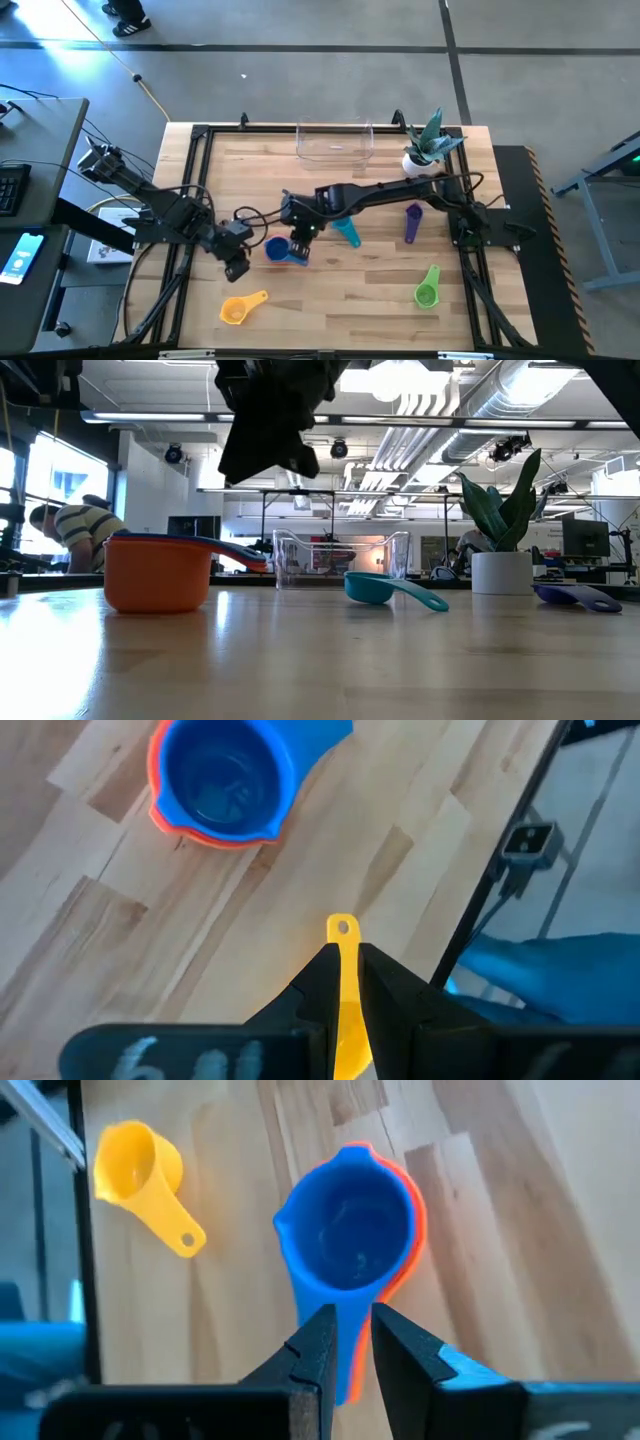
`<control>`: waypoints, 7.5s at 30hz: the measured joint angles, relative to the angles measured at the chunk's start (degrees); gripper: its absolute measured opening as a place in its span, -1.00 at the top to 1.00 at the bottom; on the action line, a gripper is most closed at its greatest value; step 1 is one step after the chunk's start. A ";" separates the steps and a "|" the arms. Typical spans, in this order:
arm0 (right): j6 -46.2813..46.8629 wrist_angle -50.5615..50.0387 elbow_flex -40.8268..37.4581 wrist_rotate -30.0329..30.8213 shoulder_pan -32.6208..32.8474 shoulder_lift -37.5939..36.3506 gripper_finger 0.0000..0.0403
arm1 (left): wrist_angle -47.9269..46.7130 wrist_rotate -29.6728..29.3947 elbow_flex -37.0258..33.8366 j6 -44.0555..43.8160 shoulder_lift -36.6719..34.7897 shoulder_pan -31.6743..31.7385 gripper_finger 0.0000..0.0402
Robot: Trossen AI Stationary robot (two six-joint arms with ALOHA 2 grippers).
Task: Nest measuring cups in basket
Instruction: Stack the yellow measuring cup on top of the blue measuring cup, then stack the green measuring cup on top of the yellow measuring cup
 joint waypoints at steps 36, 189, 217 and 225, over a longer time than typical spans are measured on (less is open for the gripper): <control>43.00 -1.99 0.00 16.30 17.76 -0.59 0.72 | 3.17 -1.40 0.02 3.10 5.19 -22.17 0.57; 43.59 -31.40 0.04 30.44 2.01 -14.01 0.72 | 7.48 -0.76 0.46 64.84 21.44 19.55 0.92; 53.14 -40.74 -0.02 30.65 9.71 -17.04 0.72 | 0.89 0.13 3.20 57.94 19.74 21.98 0.68; 67.31 -46.56 -0.02 29.02 17.37 -17.34 0.72 | -3.09 0.11 8.13 58.30 17.47 21.89 0.69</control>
